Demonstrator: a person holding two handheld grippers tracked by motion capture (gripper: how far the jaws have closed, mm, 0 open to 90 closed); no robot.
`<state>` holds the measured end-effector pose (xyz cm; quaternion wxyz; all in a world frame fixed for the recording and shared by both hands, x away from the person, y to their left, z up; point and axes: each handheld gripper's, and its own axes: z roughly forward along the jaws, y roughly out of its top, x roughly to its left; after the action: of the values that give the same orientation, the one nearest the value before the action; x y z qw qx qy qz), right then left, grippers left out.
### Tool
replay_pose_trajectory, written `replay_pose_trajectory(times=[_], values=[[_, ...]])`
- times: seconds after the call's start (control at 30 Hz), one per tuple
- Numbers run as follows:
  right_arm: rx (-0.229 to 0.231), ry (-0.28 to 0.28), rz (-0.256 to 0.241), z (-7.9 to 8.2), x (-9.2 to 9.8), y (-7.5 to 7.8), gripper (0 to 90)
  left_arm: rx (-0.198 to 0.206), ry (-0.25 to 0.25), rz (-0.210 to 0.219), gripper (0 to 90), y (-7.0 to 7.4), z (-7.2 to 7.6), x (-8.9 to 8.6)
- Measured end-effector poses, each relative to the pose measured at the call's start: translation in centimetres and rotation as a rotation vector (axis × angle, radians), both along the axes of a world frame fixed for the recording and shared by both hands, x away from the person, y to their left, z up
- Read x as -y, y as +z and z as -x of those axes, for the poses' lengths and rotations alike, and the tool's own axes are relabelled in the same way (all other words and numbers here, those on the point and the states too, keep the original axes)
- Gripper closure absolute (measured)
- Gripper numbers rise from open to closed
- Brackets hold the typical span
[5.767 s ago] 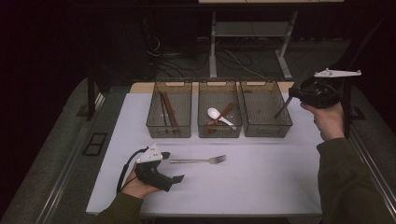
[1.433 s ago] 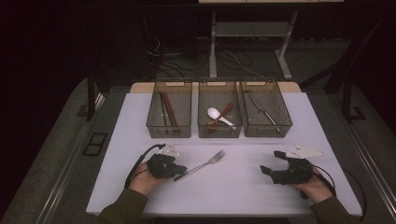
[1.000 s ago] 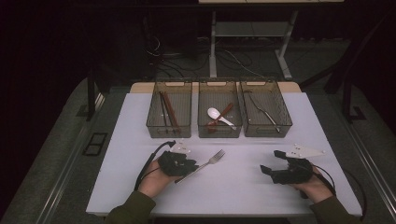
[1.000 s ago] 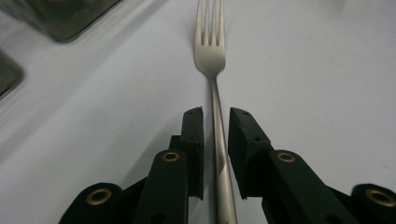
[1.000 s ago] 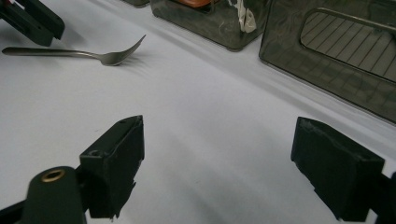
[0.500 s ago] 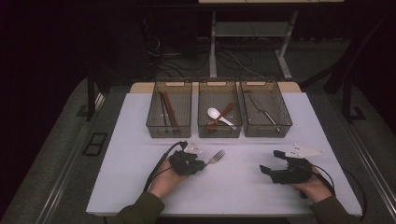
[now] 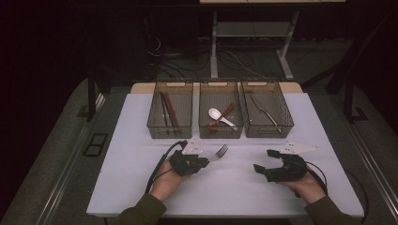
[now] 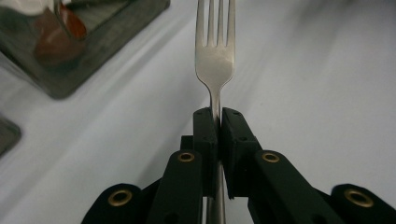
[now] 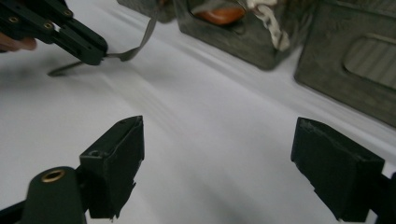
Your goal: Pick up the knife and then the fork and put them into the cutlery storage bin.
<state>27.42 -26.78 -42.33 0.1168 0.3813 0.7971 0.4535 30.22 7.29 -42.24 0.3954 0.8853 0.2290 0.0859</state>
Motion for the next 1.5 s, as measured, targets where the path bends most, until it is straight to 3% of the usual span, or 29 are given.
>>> replay_pose_trajectory(times=[0.27,0.6,0.97,1.13,1.5], values=[[0.024,0.054,-0.053,-0.8,-2.5,1.7,17.7,0.040,-0.005,0.052,84.6,1.0,0.5,0.6],[0.013,0.102,-0.154,-1.9,-5.2,2.8,40.4,0.077,-0.010,0.095,84.6,1.6,1.2,2.6],[-0.016,0.098,-0.202,-3.4,-6.2,2.5,66.6,0.108,0.007,0.117,84.6,1.9,1.3,3.1],[-0.006,0.106,-0.215,-3.7,-6.7,2.4,79.7,0.100,0.010,0.125,84.6,1.9,1.2,2.9],[0.009,0.128,-0.242,-3.8,-7.2,3.0,86.6,0.045,-0.002,0.180,83.5,1.7,0.8,2.5]])
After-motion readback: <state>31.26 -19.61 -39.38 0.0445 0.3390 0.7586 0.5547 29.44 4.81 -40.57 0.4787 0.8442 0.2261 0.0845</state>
